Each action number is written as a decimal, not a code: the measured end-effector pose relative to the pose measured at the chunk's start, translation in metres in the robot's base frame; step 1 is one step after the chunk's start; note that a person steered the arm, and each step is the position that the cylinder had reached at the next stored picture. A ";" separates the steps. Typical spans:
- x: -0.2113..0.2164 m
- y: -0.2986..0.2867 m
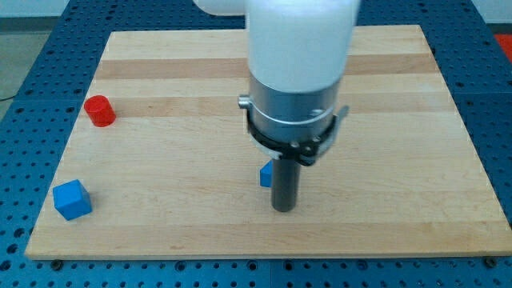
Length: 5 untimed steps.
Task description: Move the triangle to the center of the board
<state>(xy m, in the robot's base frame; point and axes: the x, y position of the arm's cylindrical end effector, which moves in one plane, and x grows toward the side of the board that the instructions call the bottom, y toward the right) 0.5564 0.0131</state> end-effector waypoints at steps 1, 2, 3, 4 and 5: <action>-0.014 0.002; -0.022 -0.002; -0.028 -0.030; -0.044 -0.015; -0.057 0.033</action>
